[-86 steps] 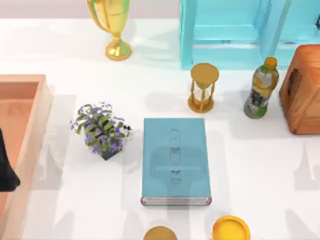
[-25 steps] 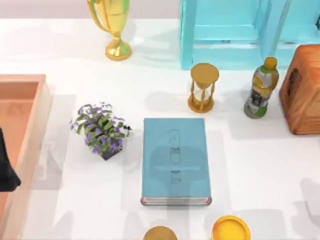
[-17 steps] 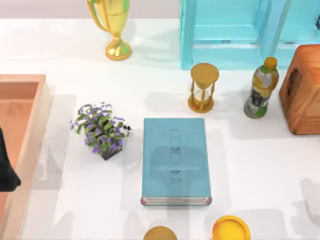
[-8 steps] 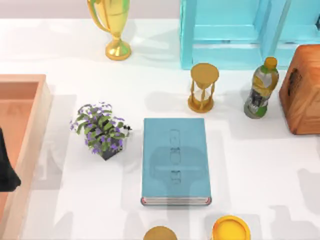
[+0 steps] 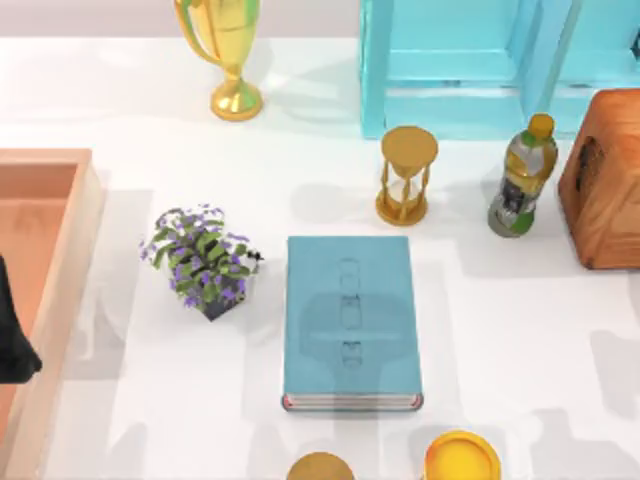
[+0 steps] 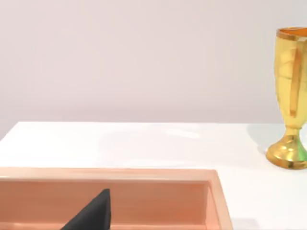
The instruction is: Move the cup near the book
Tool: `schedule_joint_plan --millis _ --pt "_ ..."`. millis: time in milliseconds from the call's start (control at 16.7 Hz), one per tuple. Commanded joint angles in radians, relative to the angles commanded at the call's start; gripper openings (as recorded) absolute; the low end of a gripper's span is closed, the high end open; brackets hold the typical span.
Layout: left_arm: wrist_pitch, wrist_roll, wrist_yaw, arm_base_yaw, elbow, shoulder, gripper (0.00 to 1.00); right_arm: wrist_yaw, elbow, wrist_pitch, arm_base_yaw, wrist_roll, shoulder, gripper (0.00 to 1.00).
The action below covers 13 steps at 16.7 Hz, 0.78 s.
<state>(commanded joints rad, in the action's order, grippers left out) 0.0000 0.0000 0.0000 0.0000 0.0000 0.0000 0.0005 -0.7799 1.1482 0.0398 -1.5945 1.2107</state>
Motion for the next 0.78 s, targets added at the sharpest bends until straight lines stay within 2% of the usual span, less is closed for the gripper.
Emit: schedule_joint_plan --millis 120,300,780 --pt "0.000 0.000 0.000 0.000 0.000 0.000 1.00 0.003 -0.042 0.015 -0.044 0.073 0.036 0.00" --pt "0.000 0.000 0.000 0.000 0.000 0.000 1.00 0.008 -0.137 0.042 -0.142 0.261 0.110 0.00" --pt "0.000 0.000 0.000 0.000 0.000 0.000 1.00 0.016 -0.465 0.125 -0.435 1.074 0.374 0.00"
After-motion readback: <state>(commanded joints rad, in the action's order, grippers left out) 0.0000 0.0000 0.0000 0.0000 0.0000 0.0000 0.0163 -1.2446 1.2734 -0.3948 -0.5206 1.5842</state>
